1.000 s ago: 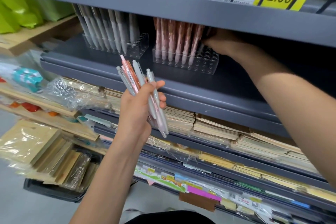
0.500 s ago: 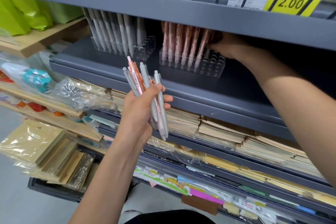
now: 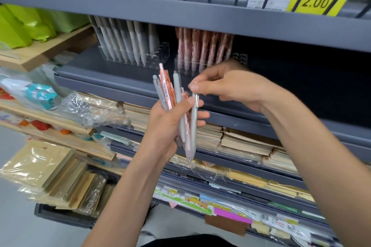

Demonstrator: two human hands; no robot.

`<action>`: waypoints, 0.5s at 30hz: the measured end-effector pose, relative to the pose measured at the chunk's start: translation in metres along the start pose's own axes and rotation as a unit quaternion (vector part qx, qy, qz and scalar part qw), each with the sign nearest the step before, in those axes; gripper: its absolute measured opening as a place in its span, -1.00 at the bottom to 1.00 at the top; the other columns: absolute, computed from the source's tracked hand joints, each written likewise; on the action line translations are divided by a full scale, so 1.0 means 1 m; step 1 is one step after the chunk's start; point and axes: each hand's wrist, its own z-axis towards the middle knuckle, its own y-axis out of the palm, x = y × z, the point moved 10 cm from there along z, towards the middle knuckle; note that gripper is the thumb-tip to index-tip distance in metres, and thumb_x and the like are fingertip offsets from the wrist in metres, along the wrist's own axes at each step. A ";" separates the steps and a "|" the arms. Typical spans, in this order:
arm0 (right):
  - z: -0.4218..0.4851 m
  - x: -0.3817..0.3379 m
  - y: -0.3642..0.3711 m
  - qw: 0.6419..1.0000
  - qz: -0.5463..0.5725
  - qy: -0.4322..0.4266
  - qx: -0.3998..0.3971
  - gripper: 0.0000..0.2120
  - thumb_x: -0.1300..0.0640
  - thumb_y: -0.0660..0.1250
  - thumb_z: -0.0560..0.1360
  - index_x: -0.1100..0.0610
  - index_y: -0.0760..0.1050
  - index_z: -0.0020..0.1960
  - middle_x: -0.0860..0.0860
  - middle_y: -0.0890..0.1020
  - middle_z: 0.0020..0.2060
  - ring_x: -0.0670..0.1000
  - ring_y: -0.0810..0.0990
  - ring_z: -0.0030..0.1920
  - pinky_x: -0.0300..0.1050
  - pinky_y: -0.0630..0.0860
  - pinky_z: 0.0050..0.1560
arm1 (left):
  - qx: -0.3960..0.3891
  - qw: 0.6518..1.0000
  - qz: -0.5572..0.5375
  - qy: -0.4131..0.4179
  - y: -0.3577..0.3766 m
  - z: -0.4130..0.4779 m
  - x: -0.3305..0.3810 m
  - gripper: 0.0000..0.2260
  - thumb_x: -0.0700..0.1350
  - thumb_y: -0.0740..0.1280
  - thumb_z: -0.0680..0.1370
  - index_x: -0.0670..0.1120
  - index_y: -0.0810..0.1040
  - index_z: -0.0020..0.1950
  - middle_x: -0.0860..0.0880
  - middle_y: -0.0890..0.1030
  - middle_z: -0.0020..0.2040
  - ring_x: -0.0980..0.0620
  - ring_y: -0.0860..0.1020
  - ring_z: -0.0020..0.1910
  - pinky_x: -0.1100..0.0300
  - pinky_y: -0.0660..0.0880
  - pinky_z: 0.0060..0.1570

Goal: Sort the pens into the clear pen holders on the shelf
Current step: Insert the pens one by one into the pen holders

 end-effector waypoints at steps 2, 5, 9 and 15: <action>0.001 0.000 0.004 0.999 0.032 -0.004 -0.001 -0.80 -0.09 0.51 0.38 0.00 0.66 -0.10 -0.14 0.67 -0.25 -0.18 0.60 -0.24 -0.27 0.48 -0.31 | -0.005 1.000 -0.010 -0.003 -0.002 0.001 0.000 -0.79 -0.25 0.34 0.59 -0.32 0.52 0.19 -0.18 0.72 -0.12 -0.13 0.72 -0.20 0.15 0.63 -0.30; 0.006 -0.005 -0.003 0.991 0.121 -0.044 0.048 -0.83 -0.01 0.52 0.39 0.07 0.64 -0.15 -0.09 0.57 -0.43 -0.10 0.43 -0.44 -0.26 0.33 -0.48 | 0.002 0.999 -0.033 -0.019 -0.014 0.004 0.000 -0.85 -0.27 0.32 0.61 -0.27 0.46 0.15 -0.18 0.71 -0.18 -0.18 0.72 -0.17 0.12 0.64 -0.27; 0.010 -0.013 -0.026 0.953 0.228 -0.086 0.182 -0.91 0.10 0.49 0.44 0.10 0.62 -0.17 -0.03 0.59 -0.43 -0.05 0.51 -0.45 -0.22 0.44 -0.50 | 0.008 0.999 0.005 -0.036 -0.038 0.010 0.004 -0.86 -0.24 0.34 0.61 -0.23 0.46 0.13 -0.18 0.71 -0.14 -0.11 0.69 -0.29 0.19 0.59 -0.38; 0.025 -0.028 0.010 0.929 0.280 -0.066 0.233 -0.93 0.21 0.45 0.48 0.20 0.59 -0.11 0.07 0.68 -0.34 -0.03 0.61 -0.40 -0.22 0.57 -0.37 | -0.011 0.999 0.038 -0.014 -0.068 0.028 0.028 -0.89 -0.25 0.35 0.60 -0.18 0.44 0.05 -0.15 0.58 -0.26 0.00 0.46 -0.46 0.20 0.42 -0.48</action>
